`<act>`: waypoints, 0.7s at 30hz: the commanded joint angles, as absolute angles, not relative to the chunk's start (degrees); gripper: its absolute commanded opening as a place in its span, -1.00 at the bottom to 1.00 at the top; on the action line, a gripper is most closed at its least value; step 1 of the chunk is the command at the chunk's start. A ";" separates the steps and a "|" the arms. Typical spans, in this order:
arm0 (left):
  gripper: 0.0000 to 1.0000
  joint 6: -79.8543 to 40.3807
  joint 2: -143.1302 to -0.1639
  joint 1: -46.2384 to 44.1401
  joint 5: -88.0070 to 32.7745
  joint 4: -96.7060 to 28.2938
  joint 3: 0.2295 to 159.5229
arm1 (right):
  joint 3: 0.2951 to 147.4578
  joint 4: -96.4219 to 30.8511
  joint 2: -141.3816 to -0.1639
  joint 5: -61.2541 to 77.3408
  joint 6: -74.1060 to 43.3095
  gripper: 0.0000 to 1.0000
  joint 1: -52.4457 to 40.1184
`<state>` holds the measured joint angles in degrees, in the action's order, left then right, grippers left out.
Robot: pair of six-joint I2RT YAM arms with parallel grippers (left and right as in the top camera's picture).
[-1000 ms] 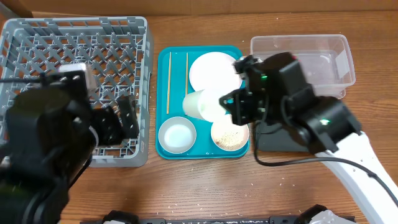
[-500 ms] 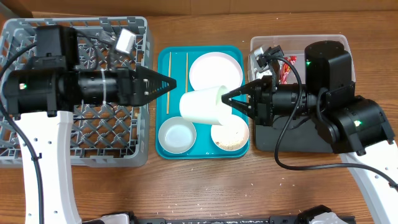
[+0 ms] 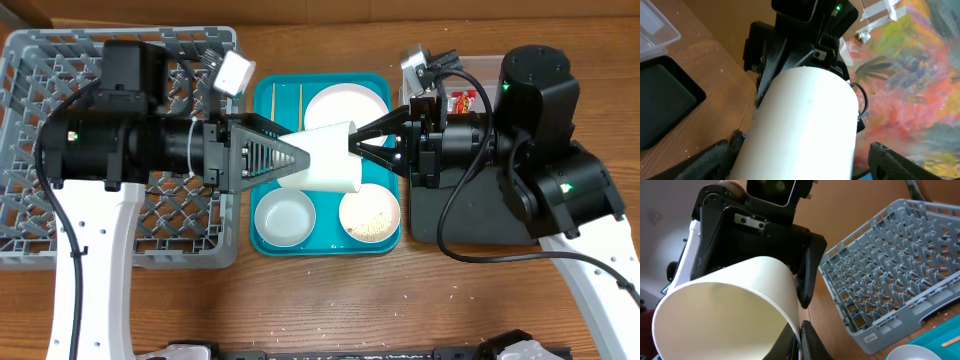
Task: Sort waste into correct bins and load items into the dishwasher
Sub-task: 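Lift the white cup with the right gripper and hand it to the left gripper, then place the white cup into the dish rack with the left gripper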
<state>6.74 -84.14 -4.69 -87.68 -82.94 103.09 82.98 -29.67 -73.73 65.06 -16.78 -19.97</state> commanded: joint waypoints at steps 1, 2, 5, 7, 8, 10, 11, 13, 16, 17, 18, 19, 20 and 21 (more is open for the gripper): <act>0.57 8.58 -83.68 -6.79 -86.63 -82.94 103.50 | 84.01 -29.47 -74.54 66.11 -18.09 -0.92 -19.92; 0.50 8.60 -83.68 -7.29 -86.59 -82.87 103.50 | 84.01 -29.58 -74.61 66.11 -18.06 -0.92 -19.92; 0.25 8.58 -83.68 -7.55 -86.61 -82.91 103.50 | 84.01 -29.63 -74.83 66.08 -18.06 -0.92 -19.92; 0.25 8.58 -83.68 -7.55 -86.59 -82.91 103.50 | 84.01 -29.65 -74.83 66.08 -18.06 -0.92 -19.92; 0.25 8.58 -83.68 -7.55 -86.56 -82.91 103.50 | 84.01 -29.63 -74.83 66.06 -18.06 -0.92 -19.92; 0.35 8.27 -83.68 -7.55 -86.54 -83.09 103.50 | 84.01 -29.63 -74.83 66.06 -18.06 -0.92 -19.92; 0.56 8.08 -83.68 -7.55 -86.54 -83.35 103.50 | 84.01 -29.63 -74.83 66.08 -18.06 -0.92 -19.92; 0.74 8.10 -83.68 -7.55 -86.59 -84.68 103.50 | 84.01 -29.41 -74.83 66.08 -18.06 -0.92 -19.92; 0.68 8.12 -83.68 -7.55 -86.56 -85.49 103.50 | 84.01 -28.75 -74.83 66.08 -18.09 -0.92 -19.92; 0.66 8.12 -83.68 -7.55 -86.41 -85.47 103.50 | 84.01 -28.69 -74.83 66.08 -18.09 -0.92 -19.92; 0.61 8.14 -83.68 -7.55 -86.08 -85.47 103.50 | 84.01 -28.77 -74.83 66.11 -18.09 -0.92 -19.92; 0.53 8.14 -83.68 -7.55 -85.65 -85.45 103.50 | 84.01 -28.80 -74.83 66.11 -18.11 -0.92 -19.92; 0.41 8.14 -83.68 -7.55 -84.62 -85.45 103.50 | 84.01 -28.80 -74.83 66.11 -18.11 -0.92 -19.92; 0.31 8.12 -83.68 -7.55 -83.48 -85.45 103.50 | 84.01 -28.80 -74.83 66.11 -18.31 -0.92 -19.92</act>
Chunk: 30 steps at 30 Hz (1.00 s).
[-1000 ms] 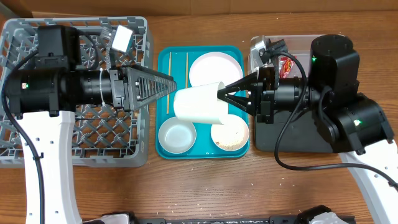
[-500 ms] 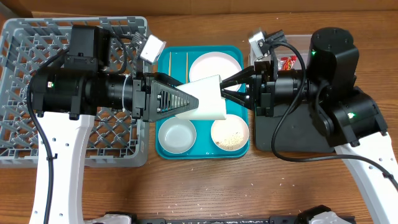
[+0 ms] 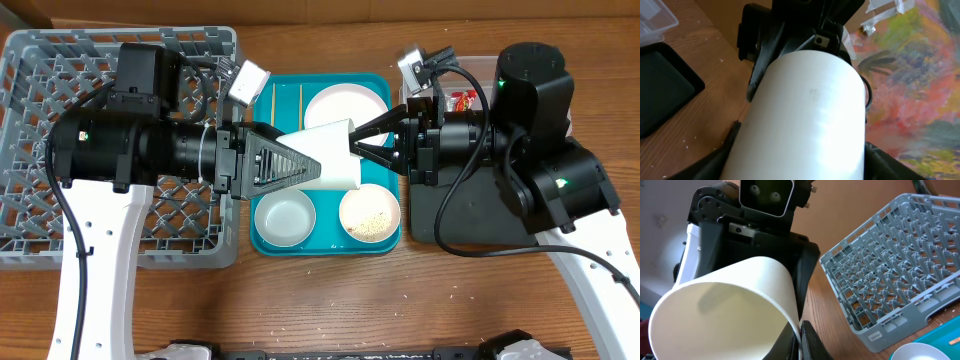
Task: Sort waste into correct bins and load items into the dishwasher
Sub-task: 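Place the white cup into the dish rack with the left gripper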
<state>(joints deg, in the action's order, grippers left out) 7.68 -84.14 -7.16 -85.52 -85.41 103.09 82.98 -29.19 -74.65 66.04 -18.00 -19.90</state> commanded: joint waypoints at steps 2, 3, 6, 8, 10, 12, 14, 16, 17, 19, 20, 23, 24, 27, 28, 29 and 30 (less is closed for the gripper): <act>0.28 8.12 -83.68 -7.51 -79.77 -85.19 103.50 | 84.01 -29.26 -74.83 66.11 -18.31 -0.83 -19.92; 0.31 8.12 -83.68 -7.44 -77.97 -85.01 103.50 | 84.01 -29.65 -74.83 66.08 -18.28 -0.76 -19.92; 0.33 6.28 -83.68 -7.42 -70.43 -84.53 103.50 | 84.01 -30.52 -74.83 66.06 -18.28 -0.63 -19.90; 0.33 2.20 -83.68 -7.38 -63.37 -83.02 103.50 | 84.01 -30.87 -74.78 65.84 -18.28 -0.48 -19.90; 0.29 -2.57 -83.68 -6.00 -52.66 -82.13 103.57 | 84.03 -35.16 -74.19 59.40 -18.00 -0.14 -19.68; 0.28 -6.96 -83.66 -3.51 -42.48 -83.70 103.59 | 84.03 -42.06 -73.30 49.23 -16.43 -0.06 -19.68; 0.28 -9.98 -83.66 0.95 -31.14 -87.55 103.61 | 84.03 -51.27 -72.36 35.40 -16.34 0.05 -19.68; 0.28 -12.86 -83.68 4.34 -22.26 -90.94 103.61 | 84.03 -56.34 -72.10 29.91 -16.29 0.09 -19.68; 0.29 -14.61 -83.68 6.04 -17.30 -92.73 103.61 | 84.01 -58.37 -72.10 28.62 -16.25 0.12 -19.68; 0.36 -20.16 -83.68 9.93 -4.99 -96.01 103.59 | 83.96 -62.67 -72.12 28.05 -14.44 0.14 -19.75; 0.42 -22.57 -83.68 11.44 -0.45 -96.82 103.59 | 83.96 -63.86 -72.12 28.05 -13.58 0.14 -19.75; 0.52 -26.68 -83.90 15.44 9.47 -96.27 102.32 | 83.96 -67.51 -72.12 28.05 -13.45 0.16 -19.75; 0.52 -26.87 -83.92 15.88 10.22 -95.94 101.86 | 83.96 -67.72 -72.12 28.05 -13.45 0.16 -19.75; 0.49 -27.07 -83.94 17.61 10.28 -90.48 93.82 | 83.96 -69.76 -72.12 28.05 -13.47 0.17 -19.75; 0.47 -27.07 -83.94 17.65 9.98 -88.66 90.94 | 83.96 -70.11 -72.12 28.05 -13.47 0.17 -19.75; 0.43 -27.00 -83.94 17.65 8.03 -85.49 86.59 | 83.96 -70.57 -72.12 28.05 -13.45 0.16 -19.75; 0.43 -26.68 -83.94 17.65 6.26 -83.31 83.99 | 83.96 -70.67 -72.12 28.05 -13.45 0.17 -19.75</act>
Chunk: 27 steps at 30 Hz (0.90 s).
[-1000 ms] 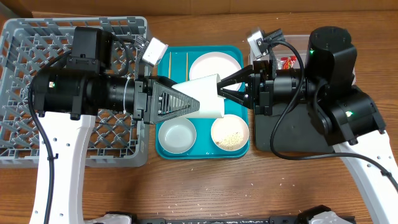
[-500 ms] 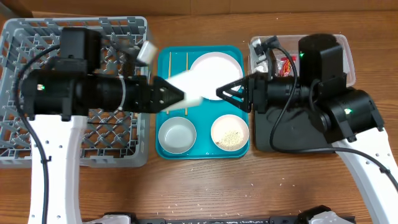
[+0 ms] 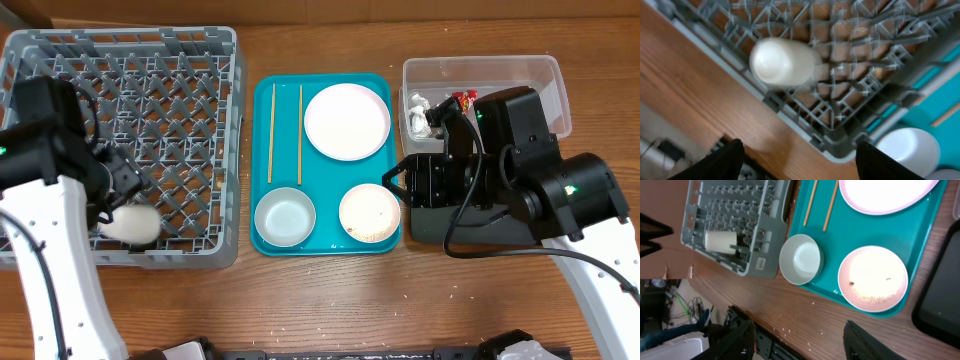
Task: Sort waste into correct bins and load items into the dishwasher
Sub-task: 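Place the white cup into the dish rack with the left gripper, then grasp the rice-covered plate with the right gripper and lift it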
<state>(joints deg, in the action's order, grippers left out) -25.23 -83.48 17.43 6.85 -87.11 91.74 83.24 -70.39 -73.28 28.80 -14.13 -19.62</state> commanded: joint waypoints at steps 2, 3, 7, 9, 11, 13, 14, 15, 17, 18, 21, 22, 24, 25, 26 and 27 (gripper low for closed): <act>0.43 -24.18 -83.96 17.65 1.58 -78.11 78.46 | 83.96 -71.09 -72.12 28.05 -13.45 0.17 -19.75; 0.43 -24.23 -84.01 17.65 -0.08 -76.12 76.01 | 83.96 -71.37 -72.12 28.05 -13.45 0.16 -19.75; 0.50 -24.23 -83.88 17.65 -0.12 -77.06 78.08 | 83.96 -71.77 -72.12 28.05 -13.45 0.18 -19.75; 0.52 -24.18 -83.88 17.65 -0.86 -79.00 80.60 | 83.96 -71.77 -72.12 28.03 -13.43 0.18 -19.75; 0.51 -21.63 -83.88 17.65 -7.70 -80.71 83.74 | 83.96 -71.72 -72.12 26.65 -13.45 0.19 -19.75; 0.39 -13.93 -83.85 17.12 -20.88 -81.45 86.08 | 83.96 -70.57 -72.36 23.55 -13.87 0.27 -19.75; 0.31 -11.86 -83.83 16.88 -23.59 -82.02 86.76 | 83.96 -69.95 -72.69 23.57 -13.96 0.31 -19.86; 0.22 -9.23 -83.74 16.40 -25.89 -83.07 88.07 | 83.96 -69.41 -73.82 23.35 -13.91 0.30 -20.32; 0.15 -7.11 -82.89 15.31 -26.22 -84.88 91.07 | 83.96 -69.34 -76.53 21.71 -13.89 0.26 -21.87; 0.14 -6.31 -82.26 14.94 -26.22 -85.52 92.47 | 83.96 -69.28 -77.76 20.99 -13.89 0.24 -22.61; 0.15 -2.74 -77.80 13.65 -26.24 -86.19 98.15 | 83.96 -67.70 -84.42 18.31 -13.93 0.03 -26.02; 0.15 -1.04 -75.99 13.34 -26.22 -86.19 99.61 | 83.96 -66.85 -86.89 17.52 -13.96 -0.01 -26.94; 0.23 2.09 -71.46 12.91 -26.20 -86.17 101.51 | 83.96 -65.52 -90.19 17.67 -15.16 -0.01 -28.62; 0.27 2.96 -69.52 12.86 -26.20 -86.06 101.67 | 83.96 -64.75 -91.81 17.74 -15.25 -0.02 -29.98; 0.30 3.07 -68.10 12.82 -26.09 -85.93 101.67 | 83.96 -64.31 -92.92 17.56 -15.31 -0.01 -31.11; 0.64 3.05 -66.48 12.82 -25.93 -85.89 101.67 | 83.96 -63.79 -94.70 16.62 -16.73 -0.02 -32.91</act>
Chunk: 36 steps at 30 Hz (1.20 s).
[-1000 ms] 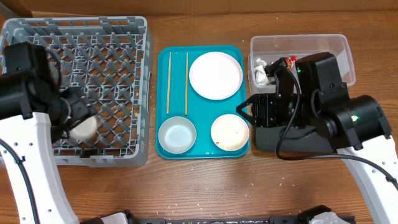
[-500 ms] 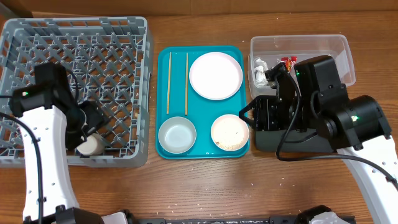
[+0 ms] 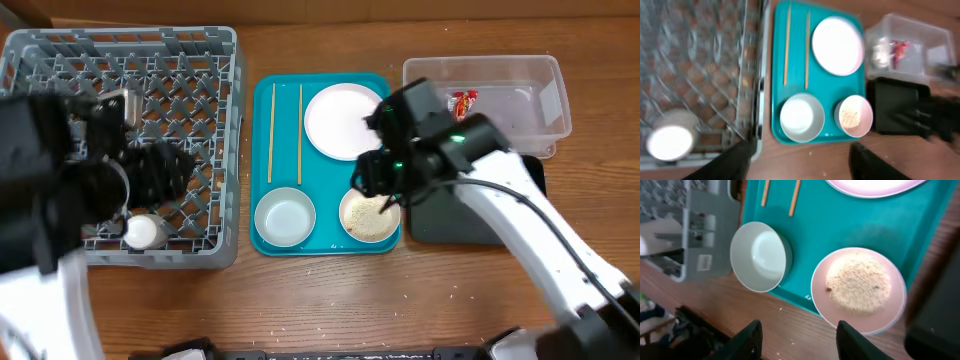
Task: Sort waste into correct bins and load items into the dishwasher
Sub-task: 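Grasp the rice-covered plate with the right gripper and lift it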
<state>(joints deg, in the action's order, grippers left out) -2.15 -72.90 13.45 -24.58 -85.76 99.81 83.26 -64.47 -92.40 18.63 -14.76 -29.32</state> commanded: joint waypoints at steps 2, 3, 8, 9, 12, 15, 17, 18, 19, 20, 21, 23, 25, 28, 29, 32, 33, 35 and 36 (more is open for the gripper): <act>1.00 3.03 -62.98 12.82 -25.26 -86.00 101.67 | 83.96 -63.44 -98.63 10.33 -22.87 -0.01 -36.03; 0.99 3.05 -61.76 12.82 -24.88 -86.24 101.67 | 83.96 -63.33 -100.51 7.33 -24.99 -0.01 -36.95; 1.00 3.03 -58.65 12.82 -24.91 -86.61 101.67 | 83.96 -61.76 -110.30 2.39 -31.44 -0.10 -39.18; 0.99 3.05 -58.74 12.82 -24.91 -86.61 101.67 | 83.77 -61.08 -112.57 2.11 -32.21 -0.17 -39.16; 0.99 3.03 -58.92 12.82 -24.91 -86.61 101.65 | 82.74 -58.83 -115.50 4.43 -32.18 -0.55 -39.27; 1.00 3.03 -58.92 12.82 -24.91 -86.61 101.65 | 82.04 -58.57 -115.72 6.07 -32.18 -0.92 -39.31; 1.00 3.03 -58.92 12.82 -24.91 -86.61 101.65 | 82.52 -58.96 -114.30 6.07 -32.18 -0.92 -39.29; 0.99 3.03 -58.92 12.82 -24.91 -86.61 101.65 | 83.05 -59.48 -112.51 6.09 -32.18 -0.92 -39.09; 1.00 3.03 -58.94 12.82 -24.91 -86.61 101.65 | 83.40 -59.83 -111.15 6.11 -32.18 -0.92 -38.89; 1.00 3.05 -58.94 12.82 -24.91 -86.61 101.65 | 83.77 -60.34 -107.90 6.22 -32.18 -0.92 -38.24; 1.00 3.03 -58.96 12.82 -24.91 -86.61 101.65 | 83.77 -60.42 -105.45 7.05 -31.99 -0.92 -37.52; 1.00 3.03 -58.98 12.82 -24.91 -86.61 101.65 | 83.77 -60.45 -100.01 13.32 -30.46 -0.92 -34.94; 1.00 3.05 -58.98 12.82 -24.91 -86.61 101.65 | 83.74 -60.31 -95.15 19.86 -29.52 -0.92 -31.33; 1.00 3.03 -58.98 12.82 -24.91 -86.61 101.65 | 83.70 -61.19 -89.47 24.03 -25.71 -0.92 -24.08; 1.00 3.03 -58.98 12.82 -24.91 -86.61 101.65 | 83.70 -61.91 -88.62 25.28 -23.73 -0.92 -21.76; 0.99 3.05 -58.98 12.82 -24.91 -86.61 101.65 | 82.48 -65.21 -88.14 36.47 -12.97 -0.92 -10.33; 1.00 3.03 -58.98 12.82 -24.91 -86.61 101.65 | 81.19 -64.84 -88.14 39.40 -11.62 -0.92 -7.57; 0.99 3.03 -58.98 12.82 -24.91 -86.61 101.65 | 75.57 -62.52 -88.77 49.71 -5.17 -0.92 1.17; 1.00 3.05 -58.98 12.82 -24.91 -86.61 101.65 | 74.02 -61.56 -88.95 52.60 -3.51 -0.92 2.85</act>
